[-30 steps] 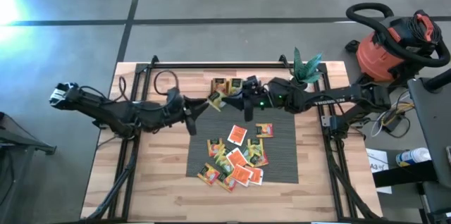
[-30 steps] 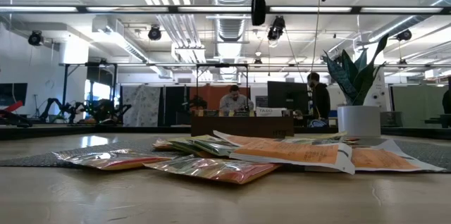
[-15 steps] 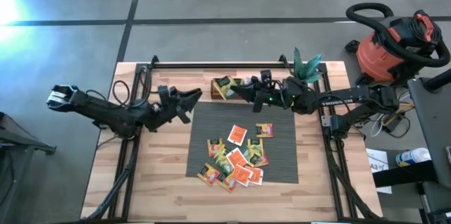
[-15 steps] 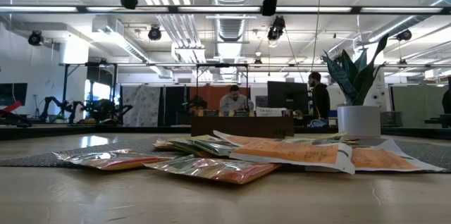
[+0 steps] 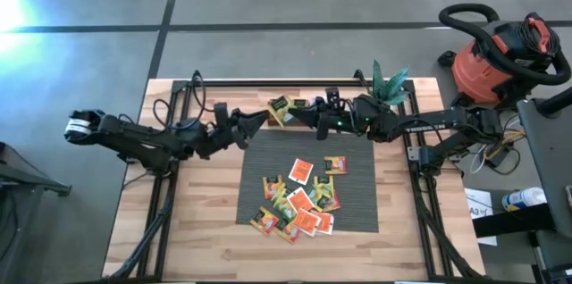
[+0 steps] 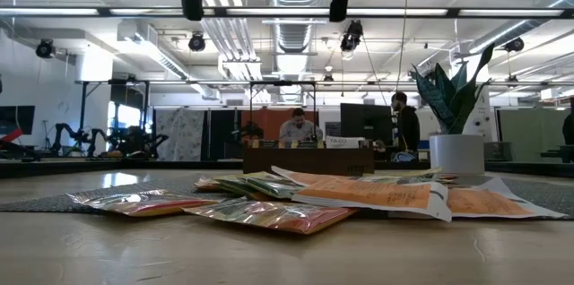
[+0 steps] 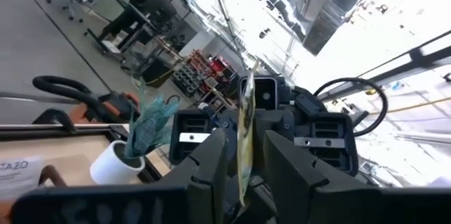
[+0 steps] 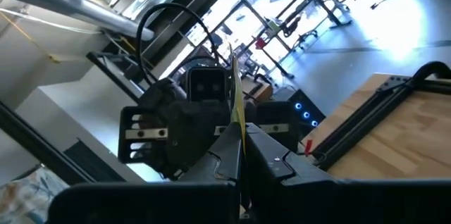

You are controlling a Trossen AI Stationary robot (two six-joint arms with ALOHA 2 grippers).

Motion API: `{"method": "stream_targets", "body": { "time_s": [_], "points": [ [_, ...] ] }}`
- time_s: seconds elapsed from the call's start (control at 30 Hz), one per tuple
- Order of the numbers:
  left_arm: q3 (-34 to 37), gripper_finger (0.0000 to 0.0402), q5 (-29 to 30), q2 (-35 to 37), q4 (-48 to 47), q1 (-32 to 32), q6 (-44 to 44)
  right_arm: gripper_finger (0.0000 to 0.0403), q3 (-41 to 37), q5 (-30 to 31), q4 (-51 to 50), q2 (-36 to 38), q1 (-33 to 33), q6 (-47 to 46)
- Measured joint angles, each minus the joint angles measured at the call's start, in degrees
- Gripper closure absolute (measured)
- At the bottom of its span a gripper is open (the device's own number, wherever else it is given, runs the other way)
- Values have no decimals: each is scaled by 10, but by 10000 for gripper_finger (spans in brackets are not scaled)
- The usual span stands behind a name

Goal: Pick & Place Tea
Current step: Put the yellow tea bag into the middle section of the wooden organizer

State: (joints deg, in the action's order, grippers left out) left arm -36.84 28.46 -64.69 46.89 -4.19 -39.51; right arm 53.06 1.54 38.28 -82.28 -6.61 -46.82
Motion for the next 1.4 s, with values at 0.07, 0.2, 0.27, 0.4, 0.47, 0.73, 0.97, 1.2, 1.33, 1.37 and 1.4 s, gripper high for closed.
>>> {"method": "stream_targets", "body": {
  "time_s": [0.07,0.2,0.27,0.4,0.47,0.73,0.97,1.2,1.33,1.37,1.4],
  "points": [
    [0,312,-1,0,2,0,0,394,0,-1,0,0,1,-3],
    [0,312,-3,0,7,1,4,394,0,-3,0,0,5,-4],
    [0,312,-6,0,7,4,4,394,0,-3,-1,0,5,-4],
    [0,312,-6,0,17,14,4,394,0,-4,-4,0,5,-8],
    [-3,312,-8,-1,15,18,4,394,0,-5,-4,0,5,-8],
    [-35,312,-43,-34,4,28,15,394,0,-14,-4,0,5,-8],
    [-55,318,-74,-37,-29,32,23,394,0,-18,-9,0,7,-7],
    [-69,384,-78,-36,-57,32,29,394,0,-21,-14,0,12,4],
    [-71,399,-77,-37,-70,31,30,391,0,-21,-22,0,11,5],
    [-71,399,-78,-37,-70,31,30,387,0,-22,-25,0,11,4],
    [-71,400,-78,-37,-73,31,31,383,0,-27,-26,0,11,4]
  ]
}}
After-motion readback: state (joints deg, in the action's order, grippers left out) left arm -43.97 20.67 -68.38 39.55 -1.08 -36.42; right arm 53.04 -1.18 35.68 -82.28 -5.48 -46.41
